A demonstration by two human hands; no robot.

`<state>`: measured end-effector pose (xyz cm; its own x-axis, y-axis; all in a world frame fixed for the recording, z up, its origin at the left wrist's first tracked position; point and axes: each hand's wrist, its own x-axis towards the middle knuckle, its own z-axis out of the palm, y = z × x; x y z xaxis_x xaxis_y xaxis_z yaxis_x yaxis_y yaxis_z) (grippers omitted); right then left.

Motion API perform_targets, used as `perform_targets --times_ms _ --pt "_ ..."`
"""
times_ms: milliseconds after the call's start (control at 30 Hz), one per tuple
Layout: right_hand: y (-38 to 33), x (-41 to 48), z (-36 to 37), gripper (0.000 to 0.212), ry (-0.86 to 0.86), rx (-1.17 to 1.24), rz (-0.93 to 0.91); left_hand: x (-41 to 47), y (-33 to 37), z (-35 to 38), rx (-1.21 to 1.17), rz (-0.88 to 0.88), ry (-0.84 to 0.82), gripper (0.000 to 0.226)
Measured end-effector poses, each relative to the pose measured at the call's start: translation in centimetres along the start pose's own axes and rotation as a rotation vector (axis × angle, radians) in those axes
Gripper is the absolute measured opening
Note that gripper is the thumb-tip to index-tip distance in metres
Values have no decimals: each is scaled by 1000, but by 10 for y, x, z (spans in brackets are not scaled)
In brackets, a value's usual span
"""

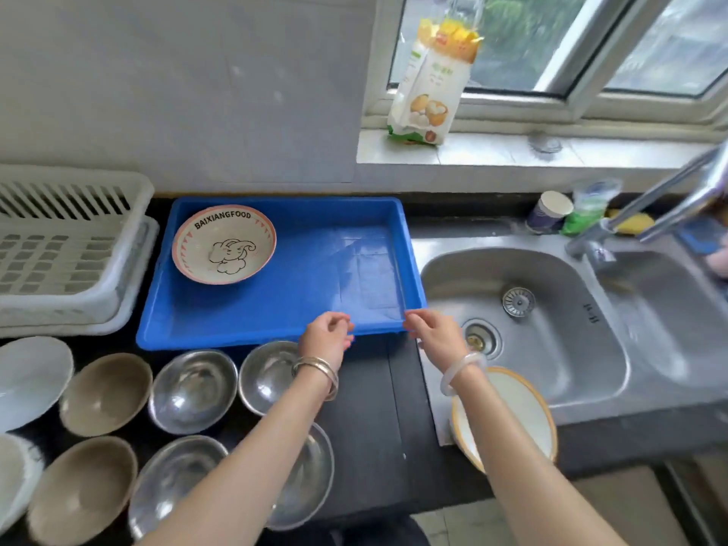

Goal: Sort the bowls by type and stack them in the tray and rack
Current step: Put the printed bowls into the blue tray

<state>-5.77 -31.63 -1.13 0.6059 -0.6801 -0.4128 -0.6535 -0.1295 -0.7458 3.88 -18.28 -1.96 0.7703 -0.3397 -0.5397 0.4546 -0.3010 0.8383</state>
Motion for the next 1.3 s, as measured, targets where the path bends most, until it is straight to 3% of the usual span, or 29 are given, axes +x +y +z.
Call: perform_targets --times_ms 67,267,567,933,1300 --pt "32 -15 -32 26 107 -158 15 -13 -13 30 71 -4 -98 21" --pt "114 -56 -98 38 262 -339 200 -58 -53 99 433 36 -368 27" --pt "165 -80 -114 24 290 -187 349 -73 -76 130 401 -185 -456 39" --pt "107 -67 -113 21 285 -224 124 -54 -31 91 258 -91 -314 26" --pt "-37 1 -33 18 152 -148 -107 -5 36 -28 -90 61 84 9"
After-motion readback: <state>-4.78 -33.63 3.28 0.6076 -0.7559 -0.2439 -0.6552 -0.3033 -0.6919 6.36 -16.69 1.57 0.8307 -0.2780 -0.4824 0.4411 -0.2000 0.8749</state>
